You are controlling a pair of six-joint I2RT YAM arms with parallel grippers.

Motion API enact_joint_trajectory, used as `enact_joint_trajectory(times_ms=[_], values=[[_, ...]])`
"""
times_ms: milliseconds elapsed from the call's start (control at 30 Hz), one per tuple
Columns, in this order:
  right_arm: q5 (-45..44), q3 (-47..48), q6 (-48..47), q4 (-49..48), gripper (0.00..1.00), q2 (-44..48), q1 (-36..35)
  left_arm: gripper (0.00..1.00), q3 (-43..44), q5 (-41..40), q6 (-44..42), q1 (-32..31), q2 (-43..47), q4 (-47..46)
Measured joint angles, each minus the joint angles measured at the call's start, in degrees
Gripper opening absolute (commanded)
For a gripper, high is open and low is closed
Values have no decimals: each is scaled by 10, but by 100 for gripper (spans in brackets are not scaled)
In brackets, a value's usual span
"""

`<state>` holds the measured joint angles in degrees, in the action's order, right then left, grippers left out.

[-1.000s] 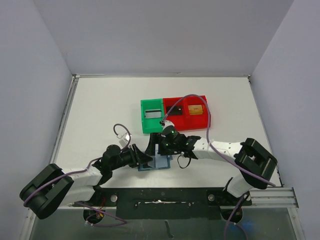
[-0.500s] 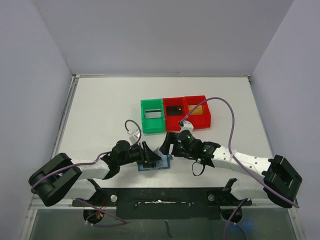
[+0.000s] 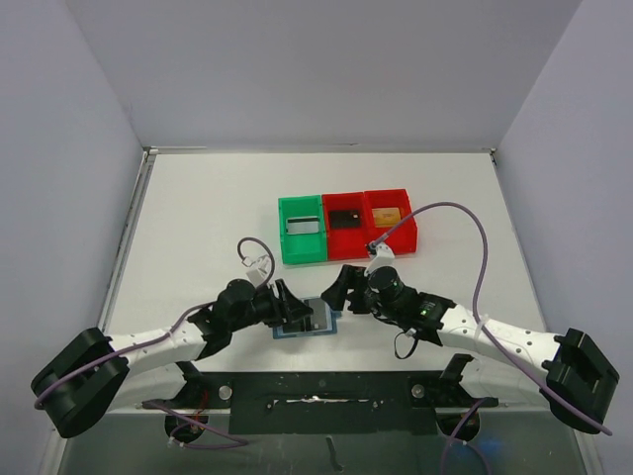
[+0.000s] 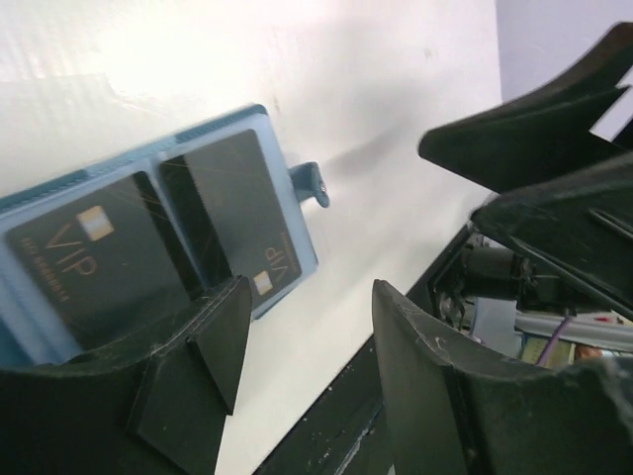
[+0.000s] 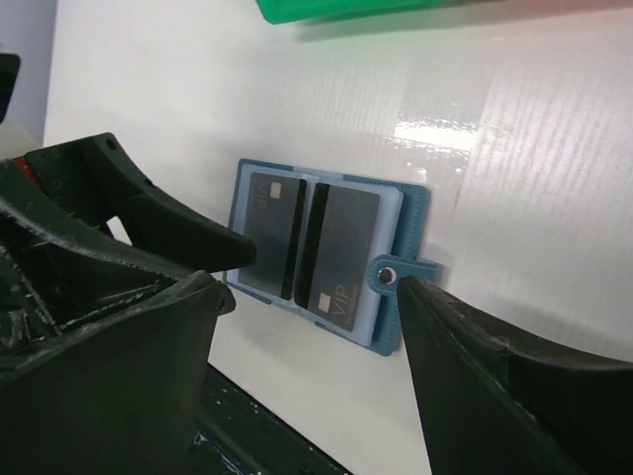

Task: Take the credit cards out of the card holder

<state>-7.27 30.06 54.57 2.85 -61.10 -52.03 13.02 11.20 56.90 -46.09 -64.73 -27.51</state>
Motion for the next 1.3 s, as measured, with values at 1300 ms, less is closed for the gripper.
enact_joint_trajectory(times_ms=[1300], values=[[176, 62, -44, -113, 41, -217, 6, 63, -28, -61, 24, 73, 145, 111]])
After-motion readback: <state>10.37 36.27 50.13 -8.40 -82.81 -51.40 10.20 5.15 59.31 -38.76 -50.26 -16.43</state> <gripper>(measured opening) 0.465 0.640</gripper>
